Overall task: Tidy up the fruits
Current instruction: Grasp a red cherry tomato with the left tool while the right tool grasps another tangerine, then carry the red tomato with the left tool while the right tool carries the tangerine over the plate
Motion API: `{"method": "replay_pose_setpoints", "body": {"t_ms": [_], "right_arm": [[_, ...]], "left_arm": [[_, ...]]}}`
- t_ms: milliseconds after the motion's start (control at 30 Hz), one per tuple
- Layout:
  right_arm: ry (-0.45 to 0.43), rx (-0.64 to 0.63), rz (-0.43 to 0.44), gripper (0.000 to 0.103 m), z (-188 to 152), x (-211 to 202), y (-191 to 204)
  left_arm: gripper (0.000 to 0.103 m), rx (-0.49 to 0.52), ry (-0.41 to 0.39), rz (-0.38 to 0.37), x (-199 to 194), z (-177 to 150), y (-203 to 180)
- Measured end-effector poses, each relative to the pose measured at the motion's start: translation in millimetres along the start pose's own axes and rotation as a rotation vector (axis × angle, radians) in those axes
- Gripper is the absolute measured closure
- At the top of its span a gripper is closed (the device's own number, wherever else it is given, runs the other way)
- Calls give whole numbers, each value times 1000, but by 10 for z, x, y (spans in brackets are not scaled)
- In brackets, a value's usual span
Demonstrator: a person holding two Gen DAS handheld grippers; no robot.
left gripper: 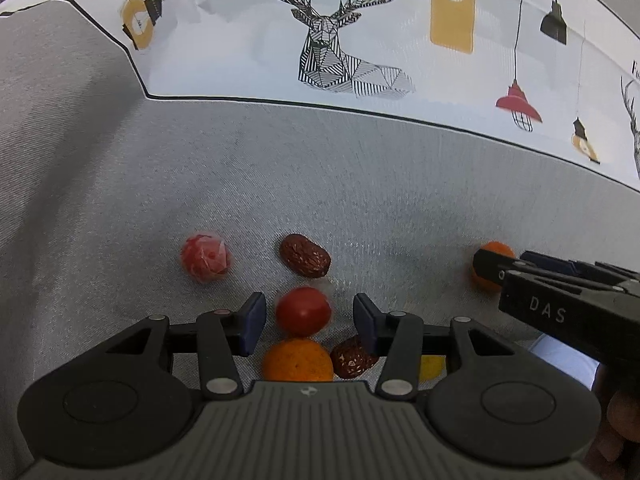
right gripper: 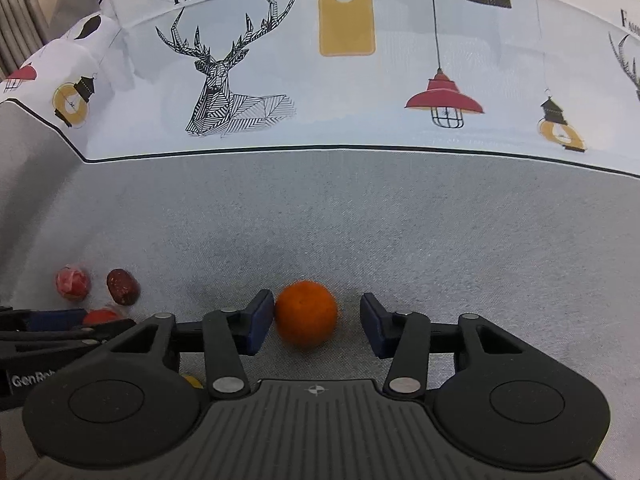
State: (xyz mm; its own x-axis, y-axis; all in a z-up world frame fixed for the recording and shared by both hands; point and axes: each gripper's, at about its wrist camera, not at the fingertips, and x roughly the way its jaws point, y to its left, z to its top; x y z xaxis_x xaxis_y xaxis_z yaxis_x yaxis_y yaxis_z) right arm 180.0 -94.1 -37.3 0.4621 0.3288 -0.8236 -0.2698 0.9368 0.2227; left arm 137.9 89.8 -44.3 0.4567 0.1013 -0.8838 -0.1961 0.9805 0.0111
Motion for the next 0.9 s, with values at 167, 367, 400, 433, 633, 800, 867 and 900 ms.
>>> {"method": "replay_pose_setpoints", "body": {"t_ms": [167, 367, 400, 433, 633, 800, 867, 900], "right_arm": [[-7, -32, 5, 68, -2, -20, 57], [-49, -29, 32, 69, 20, -126, 59], [-57, -25, 35, 69, 33, -151, 55], [-68, -20, 38, 69, 45, -184, 53], [-143, -15, 55, 69, 96, -428, 70], [-215, -17, 84, 69, 90, -800, 54], [-247, -19, 82, 69, 97, -998, 25], [-263, -12, 80, 69, 98, -1117, 6]], "left_arm": [[59, 4, 11, -3, 20, 3, 5], [70, 4, 9, -2, 16, 3, 25], [70, 0, 4, -1, 4, 6, 34], [70, -4, -4, 1, -11, 10, 42], [71, -14, -53, 7, -129, -2, 52], [71, 27, -133, 19, -322, -33, 13], [71, 24, -173, 4, -445, -59, 17], [71, 26, -199, -7, -529, -79, 17]]}}
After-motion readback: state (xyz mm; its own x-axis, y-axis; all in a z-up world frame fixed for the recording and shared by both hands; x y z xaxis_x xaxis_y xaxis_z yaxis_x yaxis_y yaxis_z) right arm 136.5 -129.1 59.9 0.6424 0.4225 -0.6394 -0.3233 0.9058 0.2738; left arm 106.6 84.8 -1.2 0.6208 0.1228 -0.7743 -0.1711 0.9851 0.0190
